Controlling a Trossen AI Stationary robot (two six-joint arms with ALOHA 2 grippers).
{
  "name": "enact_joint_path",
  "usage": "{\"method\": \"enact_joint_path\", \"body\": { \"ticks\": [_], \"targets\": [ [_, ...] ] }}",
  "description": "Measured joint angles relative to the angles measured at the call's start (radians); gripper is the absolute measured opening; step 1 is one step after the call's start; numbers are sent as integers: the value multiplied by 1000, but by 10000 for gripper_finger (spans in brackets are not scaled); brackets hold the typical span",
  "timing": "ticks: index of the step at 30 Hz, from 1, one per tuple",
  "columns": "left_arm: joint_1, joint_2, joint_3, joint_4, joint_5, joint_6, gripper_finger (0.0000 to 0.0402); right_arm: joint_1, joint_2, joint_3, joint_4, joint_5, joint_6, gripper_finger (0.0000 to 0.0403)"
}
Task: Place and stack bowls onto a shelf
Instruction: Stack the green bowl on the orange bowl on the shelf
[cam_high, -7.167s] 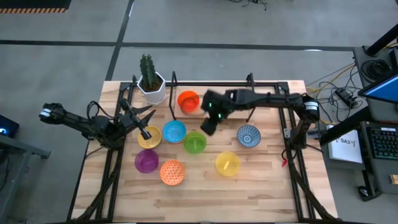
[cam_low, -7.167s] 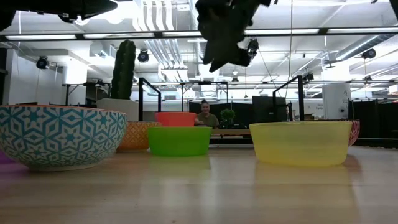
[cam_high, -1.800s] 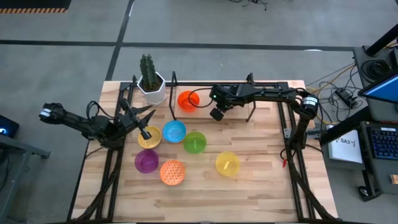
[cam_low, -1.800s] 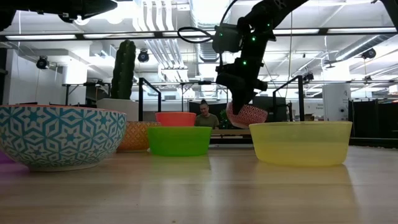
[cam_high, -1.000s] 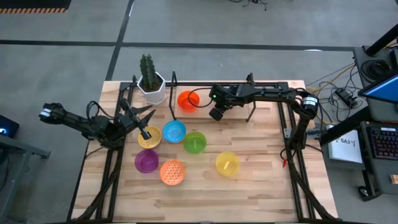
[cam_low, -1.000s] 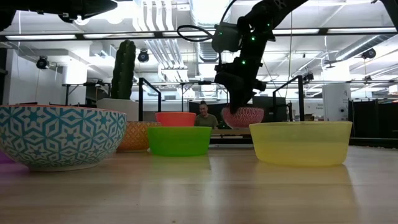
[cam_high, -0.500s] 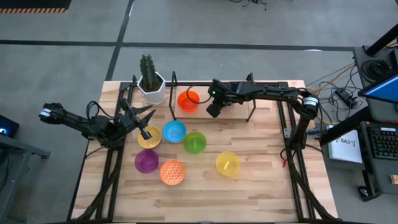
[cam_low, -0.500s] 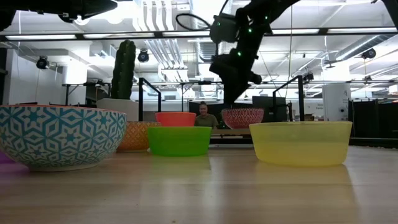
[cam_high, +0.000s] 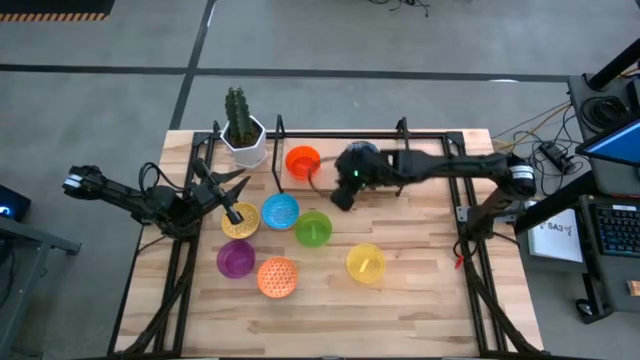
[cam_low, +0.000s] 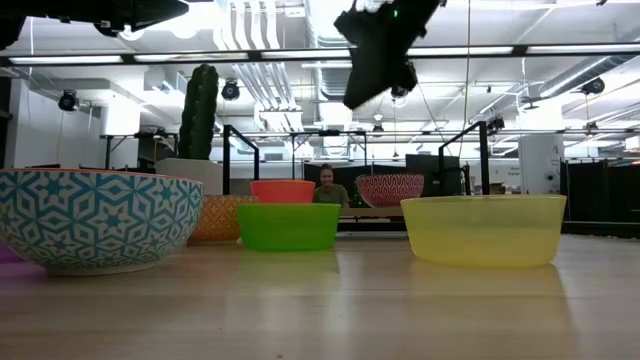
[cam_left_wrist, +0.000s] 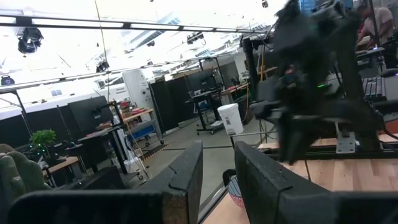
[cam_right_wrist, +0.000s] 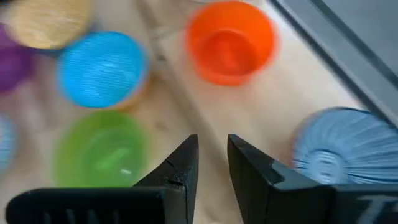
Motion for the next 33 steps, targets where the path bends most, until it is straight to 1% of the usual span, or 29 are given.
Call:
{"method": "enact_joint_path", "body": {
  "ticks": [6, 9, 12, 20, 24, 27, 33],
  "targets": [
    [0, 1, 0, 2, 0, 0, 77, 128, 19, -5, 82, 10, 69, 63],
    [0, 1, 0, 4, 0, 0, 77, 163, 45, -5, 123, 17, 124, 65],
    [0, 0, 0, 8, 0, 0, 77, 181, 79, -6, 152, 21, 215, 75],
    [0, 2, 0, 8, 0, 0, 77, 184, 191, -6, 127, 16, 426, 113],
    [0, 4, 0, 7, 0, 0, 77, 172, 237, -6, 79, 15, 510, 119],
    [0, 5, 0, 7, 0, 0, 77, 164, 270, -6, 66, 16, 542, 120],
    [0, 5, 0, 6, 0, 0, 77, 148, 325, 1, 68, 16, 551, 119]
  ]
}}
